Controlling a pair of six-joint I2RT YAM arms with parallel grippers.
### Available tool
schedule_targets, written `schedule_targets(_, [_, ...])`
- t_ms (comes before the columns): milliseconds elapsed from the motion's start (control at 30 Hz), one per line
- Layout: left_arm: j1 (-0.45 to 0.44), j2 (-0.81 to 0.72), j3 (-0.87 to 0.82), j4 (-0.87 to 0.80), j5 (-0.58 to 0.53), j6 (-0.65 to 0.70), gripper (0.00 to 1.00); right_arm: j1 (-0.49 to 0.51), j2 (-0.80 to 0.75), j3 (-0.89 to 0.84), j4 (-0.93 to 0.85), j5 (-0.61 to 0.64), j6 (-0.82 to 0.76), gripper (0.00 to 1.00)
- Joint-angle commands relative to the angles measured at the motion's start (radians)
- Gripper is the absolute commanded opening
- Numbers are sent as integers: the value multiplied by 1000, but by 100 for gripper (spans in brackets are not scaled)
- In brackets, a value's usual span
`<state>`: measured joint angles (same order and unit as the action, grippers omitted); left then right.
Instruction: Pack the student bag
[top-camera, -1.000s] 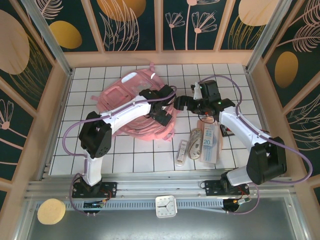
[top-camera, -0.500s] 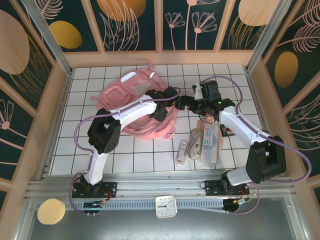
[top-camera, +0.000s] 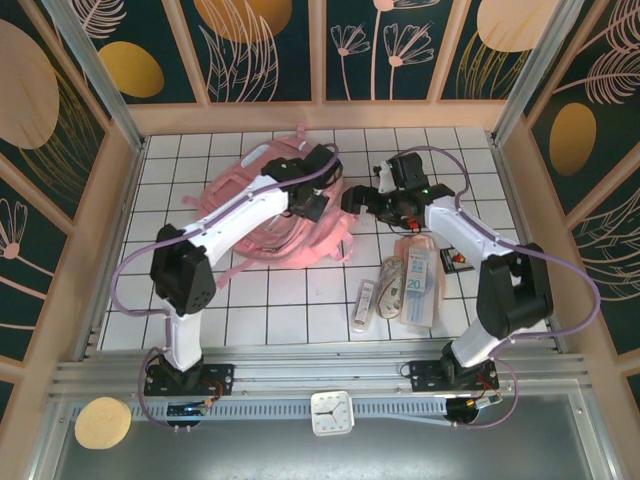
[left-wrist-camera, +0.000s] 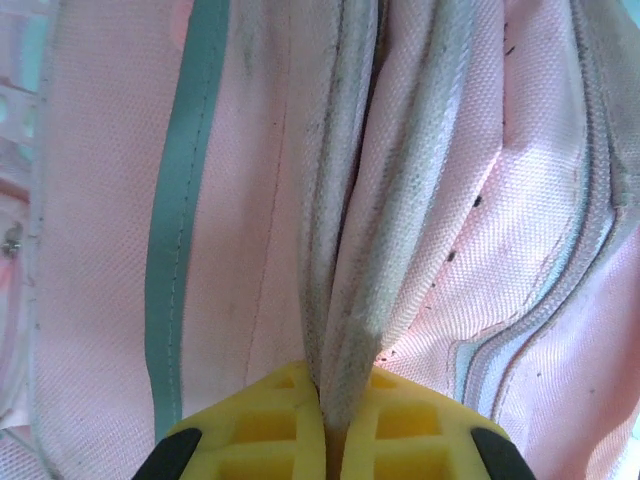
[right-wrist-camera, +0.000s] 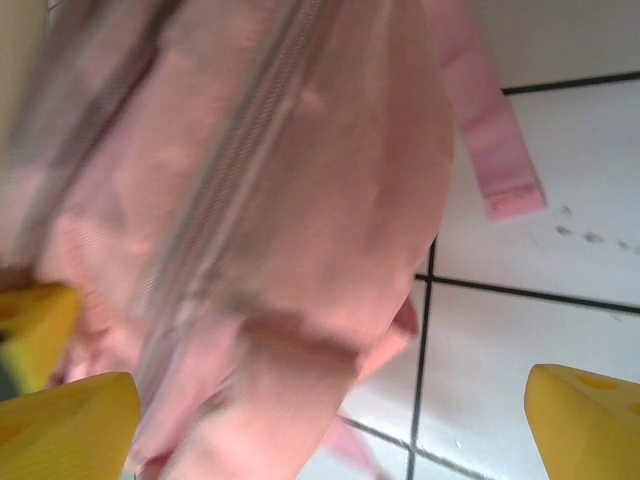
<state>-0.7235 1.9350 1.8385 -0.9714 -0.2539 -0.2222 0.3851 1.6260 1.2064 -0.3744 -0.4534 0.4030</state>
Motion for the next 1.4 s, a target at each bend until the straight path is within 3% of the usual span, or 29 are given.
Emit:
schedule_targets(0, [-4, -102, 2, 16, 66, -26, 0, 23, 52, 58, -15, -58, -4, 99])
schedule_targets(167, [-4, -131, -32, 32, 87, -26, 0, 50, 66, 77, 80, -132, 28, 99])
schedule_targets(200, [-4, -133, -33, 37, 93, -30, 0, 56, 81, 81, 87, -151, 30, 91])
schedule_targets(233, [1, -135, -33, 47, 103, -35, 0, 57, 98, 85, 87, -170, 28, 77])
schedule_targets(267, [5, -136, -31, 50, 104, -41, 0, 57, 110, 88, 84, -179, 28, 49])
schedule_targets(300, [11, -136, -28, 50, 98, -46, 0, 56, 112, 87, 75, -168, 30, 0])
schedule_targets(467, [48, -134, -48, 17, 67, -59, 0, 48, 53, 43, 33, -85, 10, 0])
schedule_targets(733, [90, -190, -132, 82, 119, -109, 1, 57, 32, -47, -29, -42, -25, 0])
schedule_targets(867, [119, -215, -192, 141, 173, -134, 27, 78, 35, -38, -31, -33, -30, 0])
schedule_targets(900, [124, -215, -212, 157, 189, -142, 27, 89, 38, -27, -35, -29, -35, 0])
schedule_targets(967, [130, -215, -247, 181, 195, -151, 26, 101, 41, -15, -37, -31, -38, 0])
schedule_targets(1100, [131, -215, -283, 211, 216, -169, 0, 111, 45, -7, -34, -36, -41, 0])
schedule_targets(1233, [133, -210, -266, 205, 184, -178, 0, 110, 42, -13, -39, -34, -46, 0])
schedule_targets(1367, [139, -261, -215, 167, 59, -200, 0, 100, 45, -31, -56, -26, -52, 0])
